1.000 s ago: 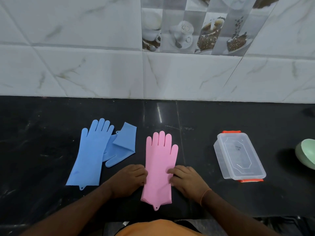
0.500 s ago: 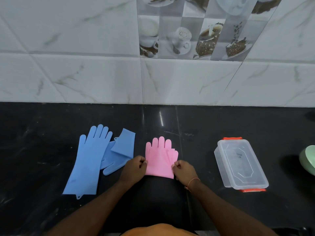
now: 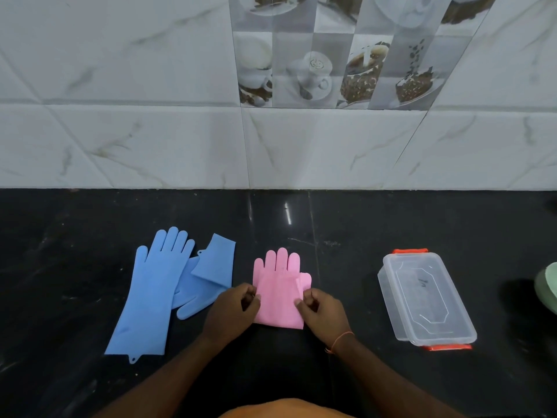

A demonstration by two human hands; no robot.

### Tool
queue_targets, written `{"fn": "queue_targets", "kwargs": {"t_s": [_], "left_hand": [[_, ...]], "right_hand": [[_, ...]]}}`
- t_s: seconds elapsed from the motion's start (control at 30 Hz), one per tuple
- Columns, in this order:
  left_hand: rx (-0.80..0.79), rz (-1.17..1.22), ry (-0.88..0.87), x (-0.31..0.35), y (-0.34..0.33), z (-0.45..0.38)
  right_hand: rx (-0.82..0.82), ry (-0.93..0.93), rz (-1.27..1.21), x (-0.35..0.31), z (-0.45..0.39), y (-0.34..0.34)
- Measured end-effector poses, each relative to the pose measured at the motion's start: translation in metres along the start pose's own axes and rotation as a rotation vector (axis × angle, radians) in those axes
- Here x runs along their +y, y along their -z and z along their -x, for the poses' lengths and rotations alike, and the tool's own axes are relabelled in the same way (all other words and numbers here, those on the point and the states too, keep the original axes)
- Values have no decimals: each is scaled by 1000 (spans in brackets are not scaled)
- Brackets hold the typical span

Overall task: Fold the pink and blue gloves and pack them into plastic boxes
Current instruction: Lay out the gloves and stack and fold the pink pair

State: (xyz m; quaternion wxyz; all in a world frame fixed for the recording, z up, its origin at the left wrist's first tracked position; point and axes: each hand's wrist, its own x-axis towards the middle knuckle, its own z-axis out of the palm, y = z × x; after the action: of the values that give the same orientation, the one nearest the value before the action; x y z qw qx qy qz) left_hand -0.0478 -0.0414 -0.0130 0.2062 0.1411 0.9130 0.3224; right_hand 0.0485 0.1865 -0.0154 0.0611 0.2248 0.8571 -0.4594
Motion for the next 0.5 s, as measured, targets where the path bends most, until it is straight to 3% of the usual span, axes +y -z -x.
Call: {"fn": "queue_targets", "kwargs": {"t_s": [0.2,0.5], "left_hand": [[68,63,-85,10,2,-9],[150,40,63,21,-8,-47]], "right_hand": [[121,154,4,-4,-8,8],[130,-54,135,-22,-42,8]]}}
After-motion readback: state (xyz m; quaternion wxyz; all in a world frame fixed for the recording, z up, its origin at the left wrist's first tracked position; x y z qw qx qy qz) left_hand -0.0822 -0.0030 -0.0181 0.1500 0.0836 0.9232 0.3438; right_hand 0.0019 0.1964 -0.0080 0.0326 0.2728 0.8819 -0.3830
